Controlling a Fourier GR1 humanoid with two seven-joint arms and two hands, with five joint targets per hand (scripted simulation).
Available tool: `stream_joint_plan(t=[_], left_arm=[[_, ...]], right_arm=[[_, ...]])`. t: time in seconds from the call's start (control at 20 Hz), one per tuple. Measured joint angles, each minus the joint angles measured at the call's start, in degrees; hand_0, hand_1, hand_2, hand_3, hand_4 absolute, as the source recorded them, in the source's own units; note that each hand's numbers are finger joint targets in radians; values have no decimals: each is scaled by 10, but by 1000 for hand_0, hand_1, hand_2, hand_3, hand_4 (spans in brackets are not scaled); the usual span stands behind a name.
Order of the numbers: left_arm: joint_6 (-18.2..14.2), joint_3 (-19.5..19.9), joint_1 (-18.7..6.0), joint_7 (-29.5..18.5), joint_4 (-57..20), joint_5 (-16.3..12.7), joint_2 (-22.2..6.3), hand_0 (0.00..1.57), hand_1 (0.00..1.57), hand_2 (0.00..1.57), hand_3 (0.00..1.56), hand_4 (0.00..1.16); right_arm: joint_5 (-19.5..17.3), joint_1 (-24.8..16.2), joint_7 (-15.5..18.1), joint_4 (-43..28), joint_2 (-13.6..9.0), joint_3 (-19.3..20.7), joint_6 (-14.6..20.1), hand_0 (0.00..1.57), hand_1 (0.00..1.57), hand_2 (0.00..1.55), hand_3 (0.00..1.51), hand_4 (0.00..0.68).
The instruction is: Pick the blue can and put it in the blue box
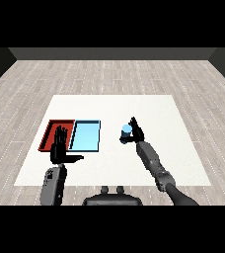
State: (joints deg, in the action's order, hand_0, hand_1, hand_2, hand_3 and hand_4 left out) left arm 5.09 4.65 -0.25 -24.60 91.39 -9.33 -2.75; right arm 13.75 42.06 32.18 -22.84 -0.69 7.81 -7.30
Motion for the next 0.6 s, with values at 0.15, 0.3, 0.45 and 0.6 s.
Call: stream_joint_plan(t=[0.15,0.3,0.45,0.6], left_arm=[[4,-2,12,-6,3,0,2,0,0,0,0,0],[-1,1,5,1,6,-1,1,0,0,0,0,0],[3,-3,11,-7,4,-1,5,0,0,0,0,0],[-6,-6,10,-4,9,5,9,0,0,0,0,0]], right_arm=[[-4,15,8,25,-1,3,-4,0,0,0,0,0],[1,29,13,43,2,1,-2,0,0,0,0,0],[6,39,16,59,2,-1,-5,0,0,0,0,0],[19,54,34,89,5,-10,7,0,0,379,0,0]])
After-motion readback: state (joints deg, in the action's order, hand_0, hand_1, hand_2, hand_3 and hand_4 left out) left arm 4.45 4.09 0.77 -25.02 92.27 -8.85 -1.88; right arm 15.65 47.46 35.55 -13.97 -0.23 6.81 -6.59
